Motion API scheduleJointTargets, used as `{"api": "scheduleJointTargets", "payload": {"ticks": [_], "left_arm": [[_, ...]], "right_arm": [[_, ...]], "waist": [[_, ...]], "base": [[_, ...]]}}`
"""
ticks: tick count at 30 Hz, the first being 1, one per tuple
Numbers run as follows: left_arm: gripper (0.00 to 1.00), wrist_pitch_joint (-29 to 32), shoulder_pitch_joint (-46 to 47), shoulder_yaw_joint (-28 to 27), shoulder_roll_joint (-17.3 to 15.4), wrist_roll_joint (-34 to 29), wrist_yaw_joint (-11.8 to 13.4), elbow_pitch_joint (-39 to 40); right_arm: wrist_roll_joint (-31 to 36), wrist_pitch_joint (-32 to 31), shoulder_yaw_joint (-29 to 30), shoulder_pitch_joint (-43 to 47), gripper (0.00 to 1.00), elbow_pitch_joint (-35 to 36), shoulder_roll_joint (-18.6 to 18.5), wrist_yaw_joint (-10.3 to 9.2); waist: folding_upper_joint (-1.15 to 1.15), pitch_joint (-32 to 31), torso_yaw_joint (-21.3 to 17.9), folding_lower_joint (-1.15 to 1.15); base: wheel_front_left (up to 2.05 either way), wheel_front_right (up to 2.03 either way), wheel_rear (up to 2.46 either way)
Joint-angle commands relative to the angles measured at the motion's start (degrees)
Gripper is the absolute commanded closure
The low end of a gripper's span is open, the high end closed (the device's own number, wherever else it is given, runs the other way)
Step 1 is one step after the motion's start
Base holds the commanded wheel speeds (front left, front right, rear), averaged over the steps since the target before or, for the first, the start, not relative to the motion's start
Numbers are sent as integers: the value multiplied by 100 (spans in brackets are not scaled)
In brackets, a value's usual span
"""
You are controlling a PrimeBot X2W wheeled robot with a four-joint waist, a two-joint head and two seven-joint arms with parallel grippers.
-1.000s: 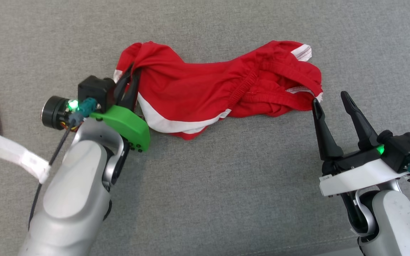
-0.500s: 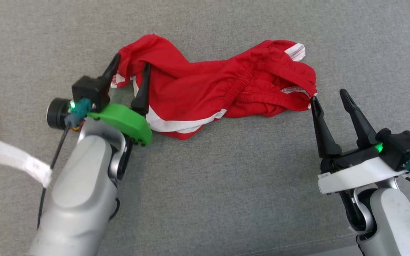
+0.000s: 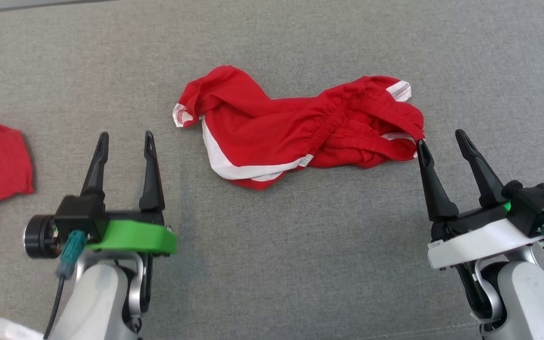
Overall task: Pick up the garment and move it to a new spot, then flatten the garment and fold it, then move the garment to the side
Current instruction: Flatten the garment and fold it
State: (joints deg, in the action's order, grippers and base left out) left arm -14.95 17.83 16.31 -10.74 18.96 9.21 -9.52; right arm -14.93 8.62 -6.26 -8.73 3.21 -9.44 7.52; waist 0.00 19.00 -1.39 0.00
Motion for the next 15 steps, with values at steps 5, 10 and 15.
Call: {"api": "scheduleJointTargets", "payload": {"ticks": [5, 10, 15], "left_arm": [[0, 14, -477, -22, -130, -36, 134, 390], [0, 95, -573, 12, -169, -64, 193, 520], [0, 135, -497, 80, -169, -89, 197, 627]], "right_arm": [[27, -107, 65, 169, 0, 72, -28, -6], [23, -156, 85, 207, 0, 86, -38, -6], [12, -229, 61, 176, 0, 62, -91, -6]], "waist": [[0, -189, 114, 0], [0, -216, 124, 0], [0, -137, 209, 0]], "base": [[0, 0, 0], [0, 0, 0], [0, 0, 0]]}}
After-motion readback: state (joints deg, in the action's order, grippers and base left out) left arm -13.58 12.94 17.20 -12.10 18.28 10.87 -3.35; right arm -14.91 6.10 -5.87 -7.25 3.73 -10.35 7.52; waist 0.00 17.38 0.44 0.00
